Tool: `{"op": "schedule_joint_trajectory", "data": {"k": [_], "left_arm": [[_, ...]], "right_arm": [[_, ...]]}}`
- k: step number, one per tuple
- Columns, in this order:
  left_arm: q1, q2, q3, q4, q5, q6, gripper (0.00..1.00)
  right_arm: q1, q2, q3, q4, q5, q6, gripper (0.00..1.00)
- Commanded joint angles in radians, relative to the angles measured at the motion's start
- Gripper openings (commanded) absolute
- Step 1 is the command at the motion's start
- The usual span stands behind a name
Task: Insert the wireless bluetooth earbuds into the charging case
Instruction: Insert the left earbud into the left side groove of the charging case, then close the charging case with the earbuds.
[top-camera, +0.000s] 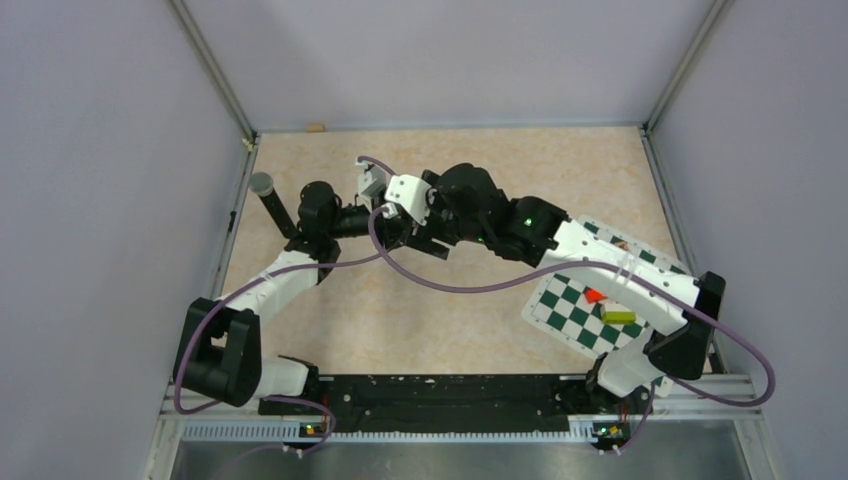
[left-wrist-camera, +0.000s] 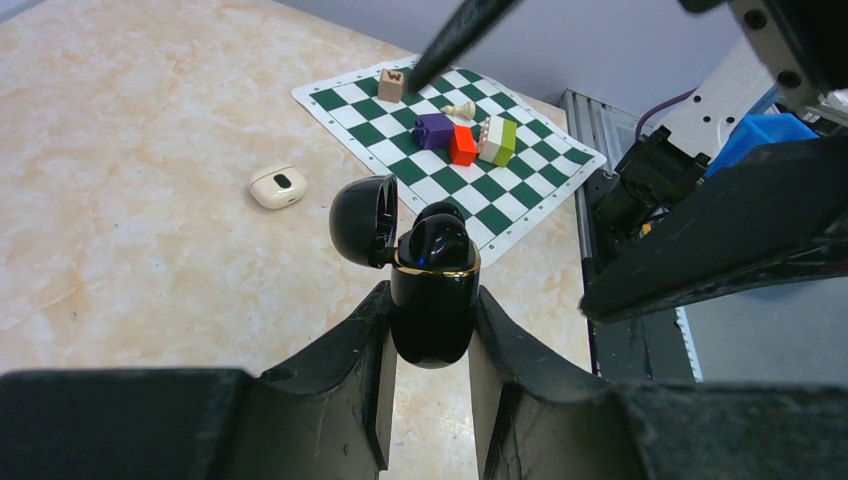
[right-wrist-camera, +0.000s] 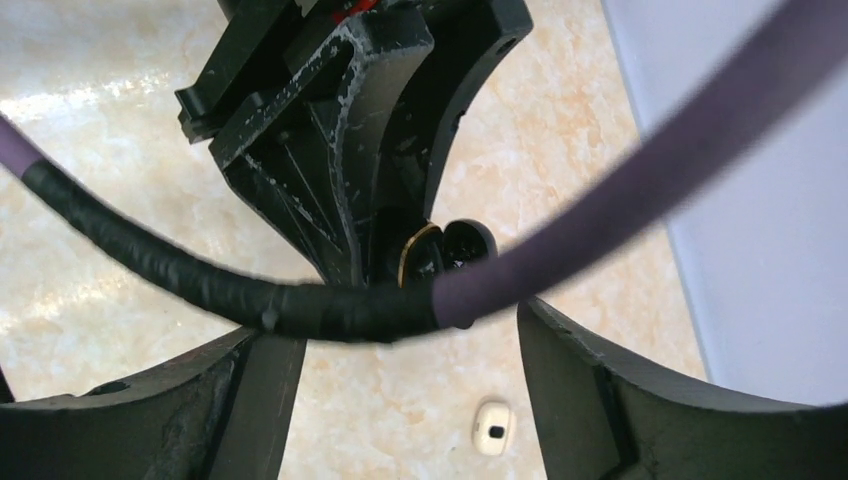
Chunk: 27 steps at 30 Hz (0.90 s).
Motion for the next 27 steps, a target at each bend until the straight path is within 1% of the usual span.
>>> {"op": "schedule_joint_trajectory", "data": {"k": [1, 3, 6, 7, 9, 11, 13, 14, 15, 17, 19, 21, 24, 27], "left_arm": [[-0.005, -0.029, 0.03, 0.066, 0.026, 0.002, 0.0], [-0.004, -0.038, 0.032, 0.066, 0.037, 0.002, 0.0], [-0.002, -0.053, 0.036, 0.066, 0.058, 0.001, 0.0], [-0.001, -0.057, 0.038, 0.068, 0.068, 0.0, 0.0], [-0.001, -0.064, 0.037, 0.095, 0.094, -0.019, 0.0], [0.0, -0.072, 0.026, 0.171, 0.122, -0.066, 0.0], [0.005, -0.078, -0.004, 0.341, 0.155, -0.179, 0.0], [0.011, -0.082, -0.023, 0.462, 0.161, -0.254, 0.0], [0.018, -0.086, -0.043, 0.592, 0.148, -0.33, 0.0], [0.039, -0.101, -0.099, 0.838, 0.074, -0.451, 0.0], [0.07, -0.12, -0.164, 1.008, -0.067, -0.511, 0.0], [0.093, -0.145, -0.196, 1.024, -0.154, -0.515, 0.0], [0.106, -0.155, -0.204, 1.024, -0.188, -0.539, 0.0], [0.106, -0.154, -0.209, 1.025, -0.199, -0.535, 0.0]], "right_arm": [[0.011, -0.113, 0.028, -0.009, 0.023, -0.043, 0.81], [0.006, -0.147, 0.007, -0.01, 0.031, -0.06, 0.88], [-0.024, -0.203, -0.018, -0.018, -0.001, -0.071, 0.97], [-0.04, -0.215, -0.027, -0.02, -0.026, -0.071, 0.98], [-0.079, -0.249, -0.043, -0.026, -0.086, -0.072, 0.99], [-0.134, -0.277, -0.062, -0.029, -0.184, -0.07, 0.99], [-0.205, -0.301, -0.077, -0.025, -0.33, -0.045, 0.99], [-0.25, -0.309, -0.084, -0.012, -0.407, -0.024, 0.99], [-0.288, -0.316, -0.097, 0.01, -0.472, 0.004, 0.99], [-0.354, -0.328, -0.137, 0.093, -0.555, 0.071, 0.99], [-0.381, -0.336, -0.198, 0.196, -0.557, 0.133, 0.99], [-0.383, -0.333, -0.263, 0.276, -0.504, 0.178, 0.99], [-0.383, -0.315, -0.318, 0.36, -0.455, 0.238, 0.99], [-0.383, -0.292, -0.342, 0.397, -0.434, 0.281, 0.99]]}}
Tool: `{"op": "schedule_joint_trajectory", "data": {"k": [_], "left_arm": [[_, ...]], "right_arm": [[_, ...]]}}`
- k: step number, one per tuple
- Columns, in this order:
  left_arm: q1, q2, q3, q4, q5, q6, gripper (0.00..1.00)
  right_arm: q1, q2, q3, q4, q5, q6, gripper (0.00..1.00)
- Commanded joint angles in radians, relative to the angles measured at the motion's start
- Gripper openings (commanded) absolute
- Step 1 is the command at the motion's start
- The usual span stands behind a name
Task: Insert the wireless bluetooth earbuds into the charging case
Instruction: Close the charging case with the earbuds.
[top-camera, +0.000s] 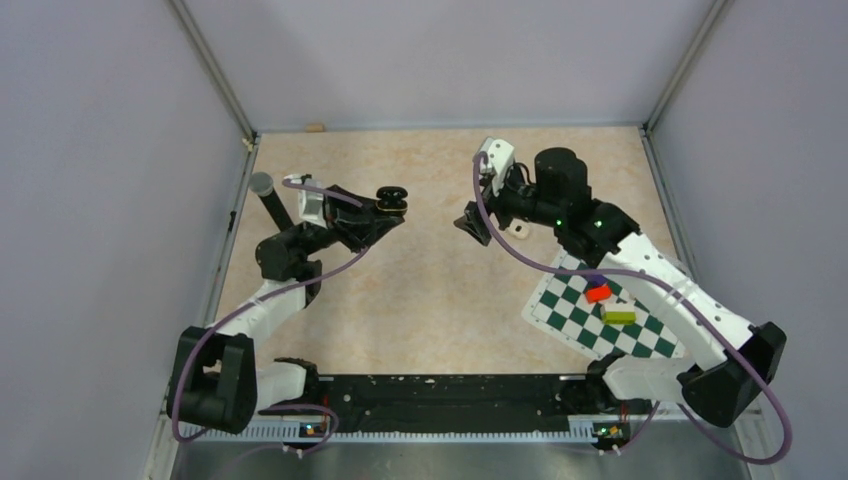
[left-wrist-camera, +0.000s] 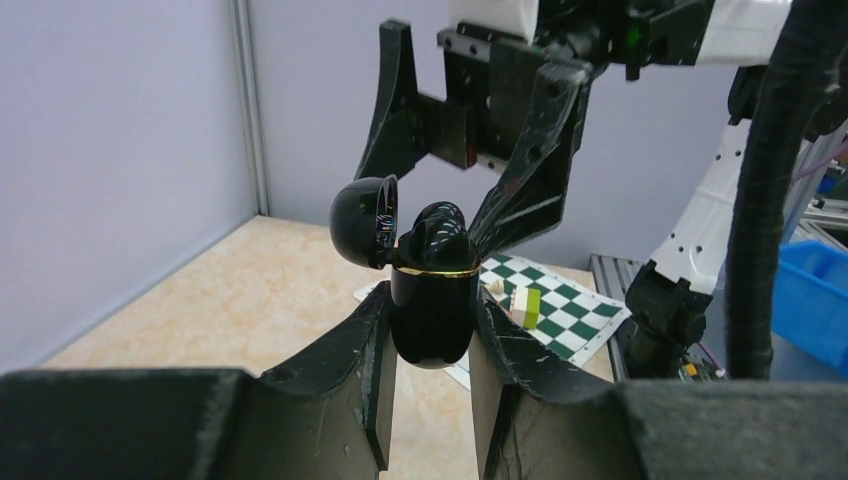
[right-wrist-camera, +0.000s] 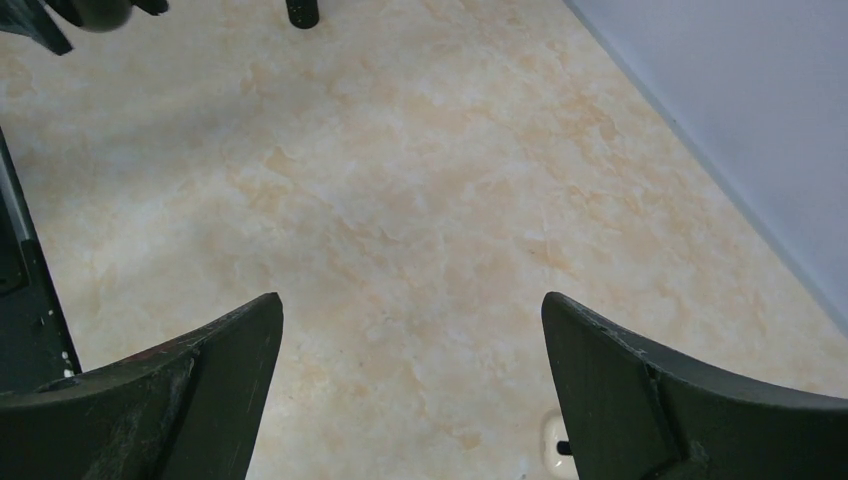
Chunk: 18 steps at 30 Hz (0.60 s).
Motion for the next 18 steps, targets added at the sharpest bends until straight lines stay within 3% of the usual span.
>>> {"op": "schedule_joint_trajectory", "data": {"k": [1, 11, 18], "left_arm": [[0.004, -0.018, -0.008, 0.174, -0.08, -0.054, 0.0], [-0.001, 0.01, 0.012, 0.17, -0.007, -0.064, 0.0], [-0.07, 0.043, 0.029, 0.07, 0.095, -0.005, 0.0]], "right_arm": [[-0.003, 0.022, -0.02, 0.162, 0.019, 0.109, 0.99], [-0.003, 0.025, -0.051, 0.197, 0.022, 0.112, 0.99], [-0.002, 0.019, -0.098, 0.254, 0.077, 0.11, 0.99]]}}
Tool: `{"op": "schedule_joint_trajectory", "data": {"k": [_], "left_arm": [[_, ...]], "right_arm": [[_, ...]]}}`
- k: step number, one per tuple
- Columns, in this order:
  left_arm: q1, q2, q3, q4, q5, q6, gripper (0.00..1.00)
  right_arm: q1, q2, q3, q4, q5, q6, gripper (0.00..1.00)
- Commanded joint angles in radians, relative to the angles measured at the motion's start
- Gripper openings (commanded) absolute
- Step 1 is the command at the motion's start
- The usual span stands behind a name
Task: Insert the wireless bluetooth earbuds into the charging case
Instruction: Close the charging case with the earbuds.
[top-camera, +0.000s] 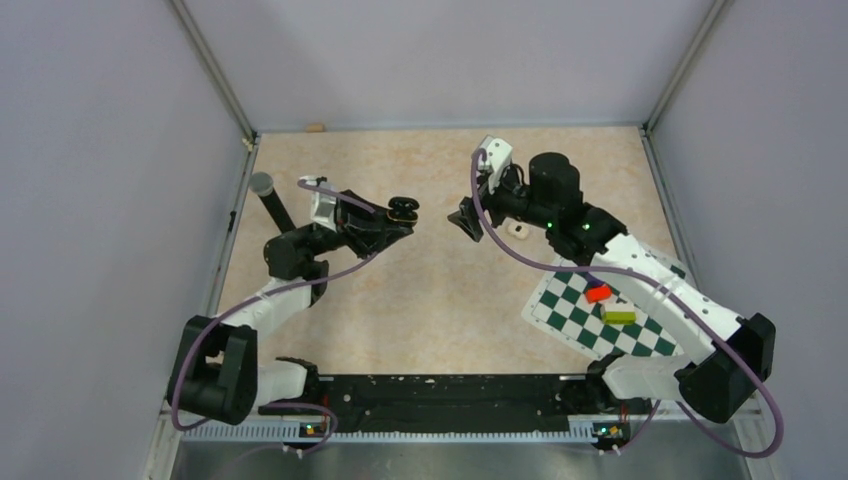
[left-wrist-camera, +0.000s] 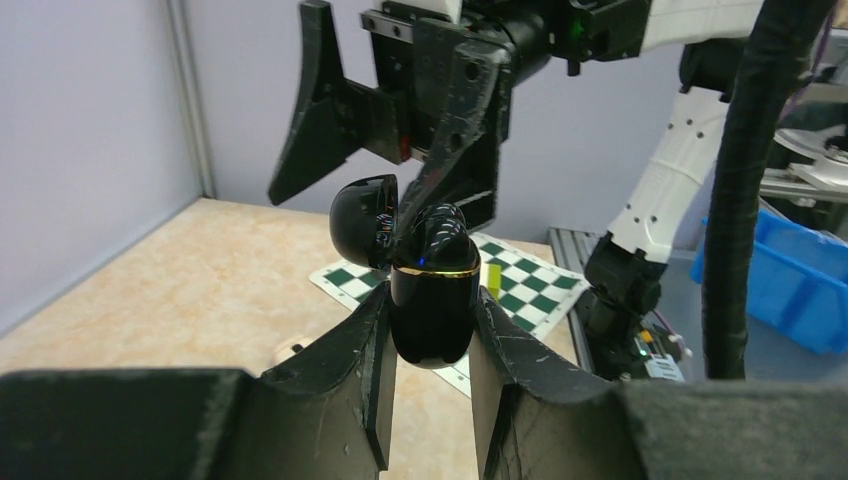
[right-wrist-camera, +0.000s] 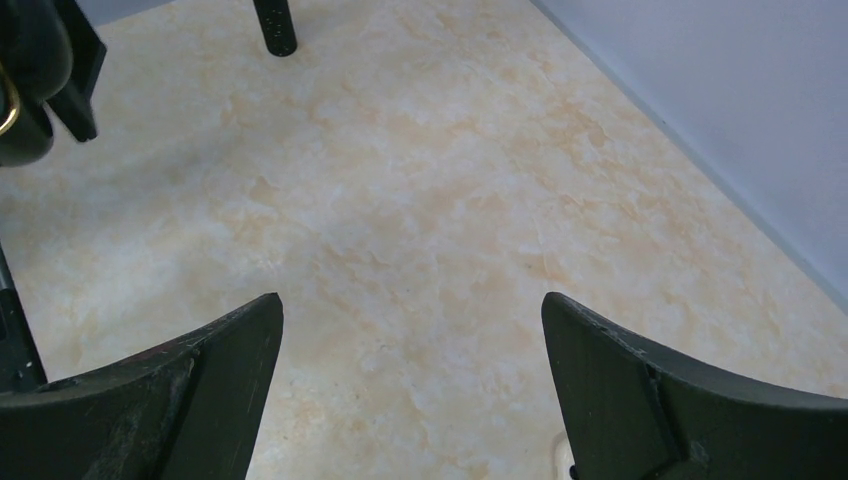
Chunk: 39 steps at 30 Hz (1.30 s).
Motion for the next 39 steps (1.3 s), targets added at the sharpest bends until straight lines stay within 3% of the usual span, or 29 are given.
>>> {"op": "schedule_joint_trajectory", "data": {"k": [1, 7, 29, 39], "left_arm": [[-0.047, 0.008, 0.036, -0.009, 0.087, 0.039, 0.0], [-0.098, 0.04, 0.062, -0.046, 0.17, 0.052, 0.0], [-0.164, 0.057, 0.097, -0.205, 0.284, 0.143, 0.0], [-0.171, 0.078, 0.165, -0.6, 0.196, 0.366, 0.0]], "right_arm": [[-0.002, -0.02, -0.029, 0.095, 0.072, 0.016, 0.99], [-0.002, -0.041, -0.083, 0.167, 0.147, -0.017, 0.99], [-0.002, -0.056, -0.135, 0.2, 0.063, -0.02, 0.99], [-0.002, -0.091, -0.16, 0.206, -0.006, -0.039, 0.99]]}}
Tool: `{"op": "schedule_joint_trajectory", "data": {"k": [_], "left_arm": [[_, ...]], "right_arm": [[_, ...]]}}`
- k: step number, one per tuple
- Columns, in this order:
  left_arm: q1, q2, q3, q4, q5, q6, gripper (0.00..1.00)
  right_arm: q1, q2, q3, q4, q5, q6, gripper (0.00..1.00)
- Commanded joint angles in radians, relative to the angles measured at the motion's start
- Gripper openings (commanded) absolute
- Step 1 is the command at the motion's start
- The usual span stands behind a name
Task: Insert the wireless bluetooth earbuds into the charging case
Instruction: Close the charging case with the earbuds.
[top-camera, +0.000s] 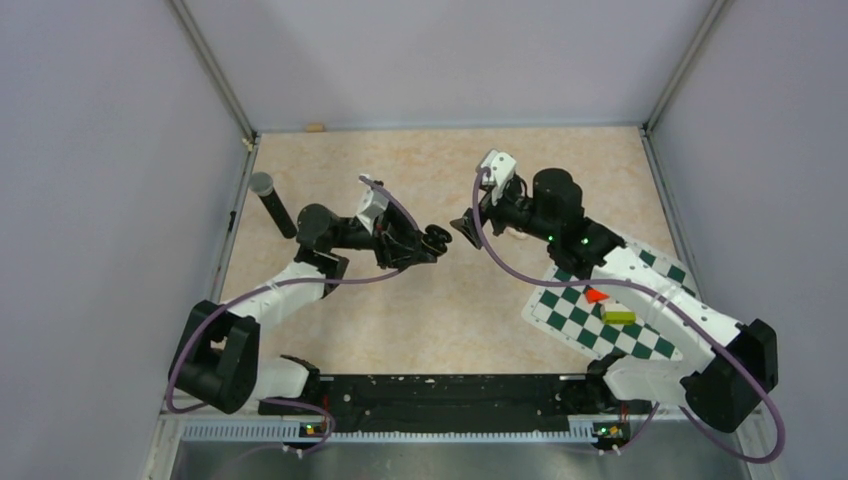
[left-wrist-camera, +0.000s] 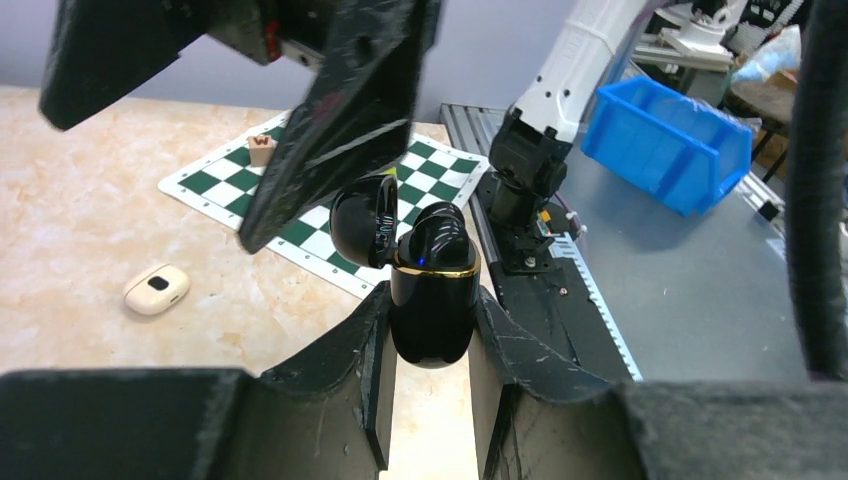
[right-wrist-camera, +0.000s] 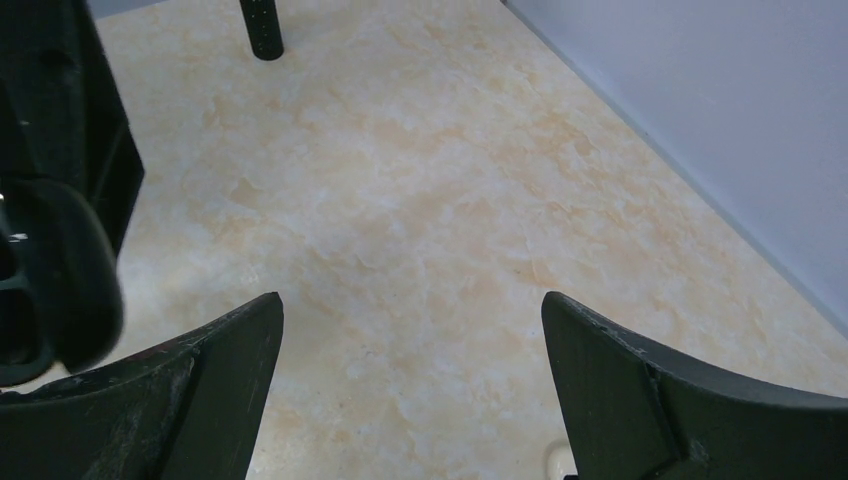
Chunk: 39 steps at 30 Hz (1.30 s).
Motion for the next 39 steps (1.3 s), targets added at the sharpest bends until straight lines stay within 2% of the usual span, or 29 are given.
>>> {"op": "schedule_joint_trajectory", "data": {"k": [1, 7, 13, 20, 22, 24, 26, 29, 36, 38, 39], "left_arm": [[-0.004, 0.015, 0.075, -0.221, -0.082, 0.14, 0.0], [-0.004, 0.026, 0.113, -0.373, -0.147, 0.221, 0.0], [-0.007, 0.027, 0.11, -0.353, -0.103, 0.205, 0.0], [-0.009, 0.028, 0.107, -0.355, -0.105, 0.216, 0.0], [-0.01, 0.028, 0.107, -0.363, -0.106, 0.224, 0.0], [-0.01, 0.028, 0.109, -0.366, -0.107, 0.229, 0.0], [-0.01, 0.029, 0.108, -0.371, -0.108, 0.233, 0.0], [-0.01, 0.032, 0.11, -0.375, -0.112, 0.238, 0.0], [-0.015, 0.046, 0.118, -0.384, -0.116, 0.24, 0.0], [-0.016, 0.049, 0.118, -0.402, -0.126, 0.251, 0.0], [-0.016, 0.051, 0.118, -0.42, -0.143, 0.262, 0.0]], "right_arm": [[-0.002, -0.048, -0.008, 0.051, -0.033, -0.021, 0.99], [-0.002, -0.049, -0.017, 0.092, 0.039, -0.026, 0.99], [-0.003, -0.042, -0.028, 0.124, 0.123, -0.022, 0.99], [-0.002, -0.045, -0.031, 0.116, 0.066, -0.021, 0.99], [-0.005, -0.046, -0.008, 0.048, -0.048, -0.014, 0.99], [-0.014, -0.048, 0.045, -0.093, -0.323, -0.031, 0.98], [-0.014, -0.069, 0.072, -0.148, -0.55, -0.038, 0.97], [-0.028, -0.126, 0.076, -0.123, -0.624, 0.007, 0.97], [-0.071, -0.157, 0.041, -0.081, -0.526, -0.007, 0.97], [-0.071, -0.16, 0.009, 0.01, -0.359, 0.015, 0.98], [-0.071, -0.161, -0.006, 0.045, -0.203, 0.029, 0.99]]}}
